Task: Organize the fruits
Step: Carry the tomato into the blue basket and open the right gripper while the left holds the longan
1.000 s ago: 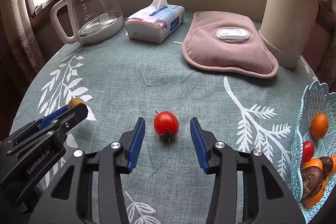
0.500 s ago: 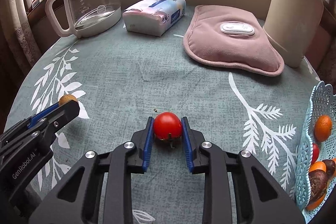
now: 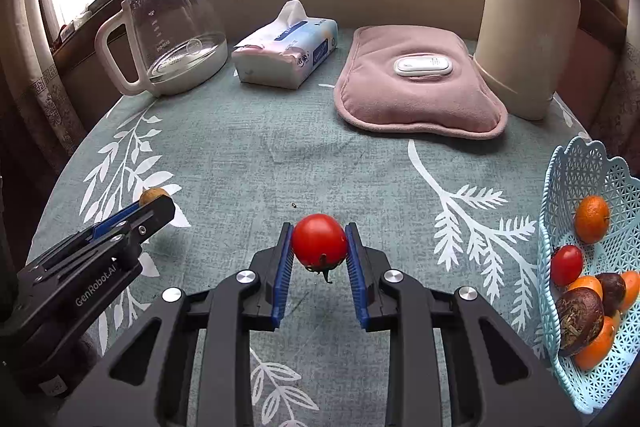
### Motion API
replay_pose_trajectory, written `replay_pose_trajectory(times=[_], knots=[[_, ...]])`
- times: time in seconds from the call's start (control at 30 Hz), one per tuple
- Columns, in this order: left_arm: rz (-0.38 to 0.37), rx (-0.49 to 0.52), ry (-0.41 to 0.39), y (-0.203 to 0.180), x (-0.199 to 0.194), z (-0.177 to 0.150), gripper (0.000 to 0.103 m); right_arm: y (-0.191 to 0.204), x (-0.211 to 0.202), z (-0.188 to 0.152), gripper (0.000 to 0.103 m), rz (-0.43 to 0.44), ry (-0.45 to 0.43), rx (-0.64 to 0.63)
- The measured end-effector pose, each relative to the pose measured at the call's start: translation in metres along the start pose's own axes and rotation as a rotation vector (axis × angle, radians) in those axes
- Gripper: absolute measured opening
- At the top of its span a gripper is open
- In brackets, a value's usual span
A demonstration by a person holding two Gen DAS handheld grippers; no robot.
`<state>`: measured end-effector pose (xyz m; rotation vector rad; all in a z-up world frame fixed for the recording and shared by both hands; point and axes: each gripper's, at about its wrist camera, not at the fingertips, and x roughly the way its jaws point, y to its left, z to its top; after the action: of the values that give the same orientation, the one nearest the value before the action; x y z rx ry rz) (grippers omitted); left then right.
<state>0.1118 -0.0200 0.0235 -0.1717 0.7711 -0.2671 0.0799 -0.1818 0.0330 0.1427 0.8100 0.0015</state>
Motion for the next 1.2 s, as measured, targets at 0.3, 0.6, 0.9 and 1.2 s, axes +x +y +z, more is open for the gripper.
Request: replay_pose_trajectory(times=[0.3, 0.6, 0.9, 1.2], knots=[[-0.009, 0.009, -0.006, -0.004, -0.004, -0.001, 0.029, 0.003, -0.021, -0.001, 0.027, 0.009, -0.029, 0.01], [-0.028, 0.026, -0.011, -0.011, -0.009, -0.001, 0.029, -0.011, -0.039, -0.007, 0.027, -0.008, -0.05, 0.052], [-0.043, 0.042, -0.016, -0.017, -0.012, -0.003, 0.029, -0.035, -0.058, -0.013, 0.027, -0.036, -0.077, 0.106], [-0.057, 0.063, -0.017, -0.022, -0.014, -0.006, 0.029, -0.08, -0.083, -0.026, 0.027, -0.098, -0.106, 0.207]])
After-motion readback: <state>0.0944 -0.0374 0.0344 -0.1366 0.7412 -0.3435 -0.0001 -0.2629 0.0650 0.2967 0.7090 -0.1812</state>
